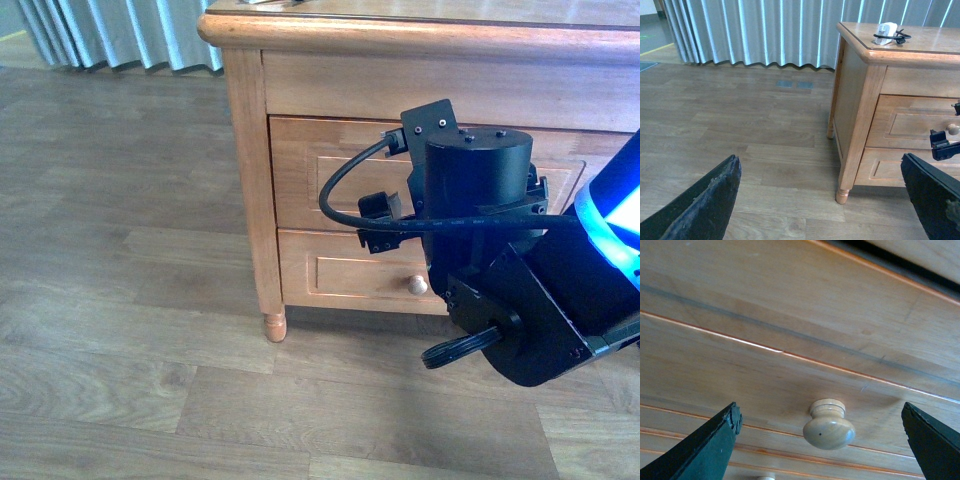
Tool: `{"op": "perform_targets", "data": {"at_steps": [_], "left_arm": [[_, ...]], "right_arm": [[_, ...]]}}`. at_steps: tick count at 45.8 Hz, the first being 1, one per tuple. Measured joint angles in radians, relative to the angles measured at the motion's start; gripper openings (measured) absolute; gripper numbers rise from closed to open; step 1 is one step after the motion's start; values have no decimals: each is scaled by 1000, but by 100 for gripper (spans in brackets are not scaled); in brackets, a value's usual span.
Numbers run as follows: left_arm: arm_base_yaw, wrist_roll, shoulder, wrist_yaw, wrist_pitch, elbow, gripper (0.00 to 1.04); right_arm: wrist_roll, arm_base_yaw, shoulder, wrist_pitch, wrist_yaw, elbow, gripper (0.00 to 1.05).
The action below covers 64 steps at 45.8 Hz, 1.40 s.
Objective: Put charger into drawer
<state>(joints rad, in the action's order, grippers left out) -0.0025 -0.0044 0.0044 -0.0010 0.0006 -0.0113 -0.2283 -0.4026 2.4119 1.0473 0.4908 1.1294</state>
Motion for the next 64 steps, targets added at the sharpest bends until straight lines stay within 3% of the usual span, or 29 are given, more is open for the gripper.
{"op": "perform_targets", "data": {"at_steps": [12, 19, 43, 59, 64], "left_arm": [[0, 0, 0, 0, 0, 0, 99], [0, 0, 0, 0, 0, 0, 99], [0, 0, 0, 0, 0, 0, 99], [0, 0, 0, 0, 0, 0, 99], [0, 0, 0, 0, 0, 0, 99]], "right_arm": [[0, 1, 0, -5, 1, 0, 96], [-3, 2, 0, -5, 2, 0, 76], [-4, 1, 0, -5, 5, 0, 73], [-11, -1, 2, -5, 10, 1, 27], [-11, -3, 2, -5, 16, 1, 24]]}}
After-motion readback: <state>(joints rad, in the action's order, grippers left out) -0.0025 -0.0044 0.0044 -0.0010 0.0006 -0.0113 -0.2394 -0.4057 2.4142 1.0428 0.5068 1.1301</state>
